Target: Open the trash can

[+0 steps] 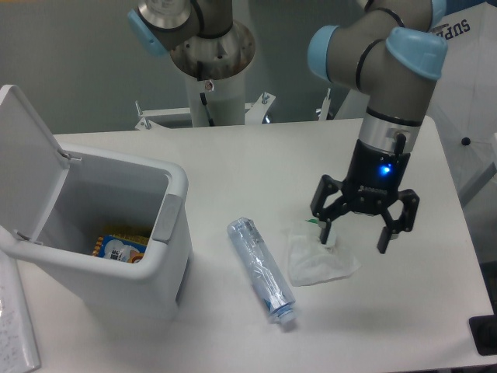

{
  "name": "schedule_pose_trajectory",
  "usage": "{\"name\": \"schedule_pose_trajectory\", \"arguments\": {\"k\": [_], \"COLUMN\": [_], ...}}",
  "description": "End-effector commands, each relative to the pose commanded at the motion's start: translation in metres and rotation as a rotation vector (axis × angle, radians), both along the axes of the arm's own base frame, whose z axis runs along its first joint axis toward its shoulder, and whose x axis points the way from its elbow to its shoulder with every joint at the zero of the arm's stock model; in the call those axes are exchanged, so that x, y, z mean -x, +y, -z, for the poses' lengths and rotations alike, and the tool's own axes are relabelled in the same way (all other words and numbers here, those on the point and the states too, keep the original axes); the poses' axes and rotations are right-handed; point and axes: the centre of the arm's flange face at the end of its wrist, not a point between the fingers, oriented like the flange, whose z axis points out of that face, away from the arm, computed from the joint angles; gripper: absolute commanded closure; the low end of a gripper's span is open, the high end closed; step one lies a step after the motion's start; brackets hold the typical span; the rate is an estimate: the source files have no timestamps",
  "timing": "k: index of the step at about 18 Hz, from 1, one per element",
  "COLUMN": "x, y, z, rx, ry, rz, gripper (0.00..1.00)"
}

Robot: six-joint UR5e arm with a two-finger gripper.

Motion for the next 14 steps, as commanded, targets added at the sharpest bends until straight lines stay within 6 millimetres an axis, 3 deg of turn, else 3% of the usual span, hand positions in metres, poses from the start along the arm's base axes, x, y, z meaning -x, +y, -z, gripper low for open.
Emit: {"name": "schedule_pose_trajectory", "arguments": {"k": [3, 7, 14], "x": [0.010, 0.009, 0.007], "y": [0.000, 0.010, -0.006], "z": [0.023, 0.030, 0.050], "rx": [0.116, 0.178, 0.310], "ry": [0.036, 0.089, 0.120], "rz": [0.014, 0.120, 0.196], "gripper": [0.00, 0.00, 0.00]}}
